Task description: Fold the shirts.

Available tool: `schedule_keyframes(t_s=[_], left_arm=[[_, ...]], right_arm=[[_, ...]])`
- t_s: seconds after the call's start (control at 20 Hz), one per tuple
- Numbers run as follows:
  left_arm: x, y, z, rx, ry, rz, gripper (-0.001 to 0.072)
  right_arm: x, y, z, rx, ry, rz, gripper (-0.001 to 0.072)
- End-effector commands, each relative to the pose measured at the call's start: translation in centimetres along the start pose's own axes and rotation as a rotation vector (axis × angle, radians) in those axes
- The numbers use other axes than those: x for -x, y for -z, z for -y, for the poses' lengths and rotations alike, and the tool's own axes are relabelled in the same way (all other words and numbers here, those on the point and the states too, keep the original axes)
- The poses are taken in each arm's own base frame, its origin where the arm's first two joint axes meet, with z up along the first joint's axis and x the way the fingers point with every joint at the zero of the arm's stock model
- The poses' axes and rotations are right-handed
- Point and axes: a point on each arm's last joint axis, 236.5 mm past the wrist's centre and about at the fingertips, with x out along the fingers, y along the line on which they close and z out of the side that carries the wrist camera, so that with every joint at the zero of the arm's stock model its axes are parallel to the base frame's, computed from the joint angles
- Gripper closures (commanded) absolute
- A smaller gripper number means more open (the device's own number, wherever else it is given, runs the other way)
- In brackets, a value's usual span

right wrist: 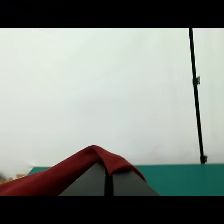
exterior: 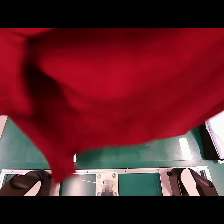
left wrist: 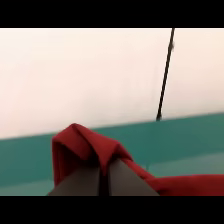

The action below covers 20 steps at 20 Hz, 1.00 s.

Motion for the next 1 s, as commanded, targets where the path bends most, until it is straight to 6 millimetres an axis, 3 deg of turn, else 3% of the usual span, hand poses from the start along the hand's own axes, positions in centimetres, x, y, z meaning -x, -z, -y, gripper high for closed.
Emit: schedule_keyframes(t_s=[0.0,0.1,0.25,0.35,0.4,0.5,0.55,0.65,0.75,0.8,0.95], left_arm=[[-8.6,8.1,0.6,0.027,0.033,-0.218,0.0683],[-15.7,15.9,1.3,0.065,0.063,-0.387,0.0683],[-25.1,30.2,0.9,0.097,0.056,-0.612,0.0683],[-29.4,38.9,0.6,0.116,0.044,-0.744,0.0683],[-31.0,42.3,0.7,0.129,0.048,-0.784,0.0683],[-33.2,46.9,1.2,0.173,0.056,-0.811,0.0683],[-34.1,47.9,1.1,0.189,0.050,-0.798,0.0682],[-35.0,47.6,0.7,0.188,0.041,-0.761,0.0680],[-35.1,45.6,-0.8,0.193,0.035,-0.773,0.0259],[-34.8,44.2,-2.1,0.201,0.025,-0.793,0.0259],[-32.0,39.3,-8.5,0.188,0.000,-0.879,0.0260]], right_arm=[[-3.9,8.1,5.1,-0.185,-0.040,-0.161,0.0699],[-6.5,16.0,9.2,-0.292,-0.017,-0.285,0.0699],[-9.5,29.8,15.5,-0.454,0.098,-0.451,0.0699],[-10.6,37.9,19.4,-0.520,0.206,-0.552,0.0698],[-11.1,41.5,21.1,-0.544,0.251,-0.609,0.0698],[-12.2,46.2,23.3,-0.617,0.295,-0.695,0.0699],[-12.9,47.6,24.1,-0.636,0.301,-0.720,0.0699],[-14.2,48.6,25.1,-0.654,0.299,-0.745,0.0694],[-15.4,47.1,25.6,-0.637,0.278,-0.728,0.0475],[-15.6,45.8,25.7,-0.622,0.258,-0.724,0.0425],[-13.4,42.3,26.1,-0.630,0.191,-0.777,0.0428]])
